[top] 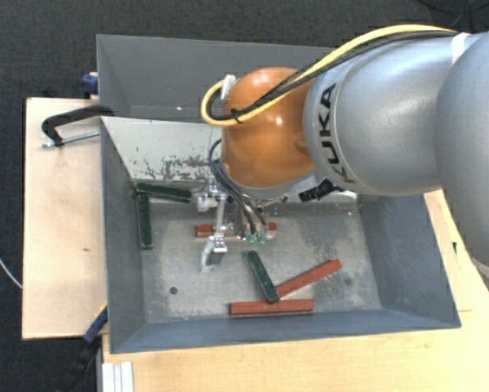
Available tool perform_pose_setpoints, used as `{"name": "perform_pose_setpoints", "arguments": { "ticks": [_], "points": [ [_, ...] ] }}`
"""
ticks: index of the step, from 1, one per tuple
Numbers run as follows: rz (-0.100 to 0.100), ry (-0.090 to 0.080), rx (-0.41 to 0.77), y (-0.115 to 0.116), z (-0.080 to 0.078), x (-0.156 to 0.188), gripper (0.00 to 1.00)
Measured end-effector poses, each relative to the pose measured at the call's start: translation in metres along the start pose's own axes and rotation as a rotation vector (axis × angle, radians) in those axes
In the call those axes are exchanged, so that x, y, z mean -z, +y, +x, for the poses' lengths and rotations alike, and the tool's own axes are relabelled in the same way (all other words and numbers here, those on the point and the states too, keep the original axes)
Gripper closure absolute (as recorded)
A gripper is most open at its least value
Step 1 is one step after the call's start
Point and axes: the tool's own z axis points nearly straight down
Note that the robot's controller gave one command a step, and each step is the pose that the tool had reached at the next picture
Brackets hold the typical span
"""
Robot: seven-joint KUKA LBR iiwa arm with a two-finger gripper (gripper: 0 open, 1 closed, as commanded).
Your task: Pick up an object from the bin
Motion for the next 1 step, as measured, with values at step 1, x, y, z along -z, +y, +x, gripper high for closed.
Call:
{"name": "perform_pose_setpoints", "arguments": {
  "ticks": [1],
  "points": [
    [0.001, -0.012, 0.034, -0.0286, -0.0258, 0.0064, 0.00]
  ]
}}
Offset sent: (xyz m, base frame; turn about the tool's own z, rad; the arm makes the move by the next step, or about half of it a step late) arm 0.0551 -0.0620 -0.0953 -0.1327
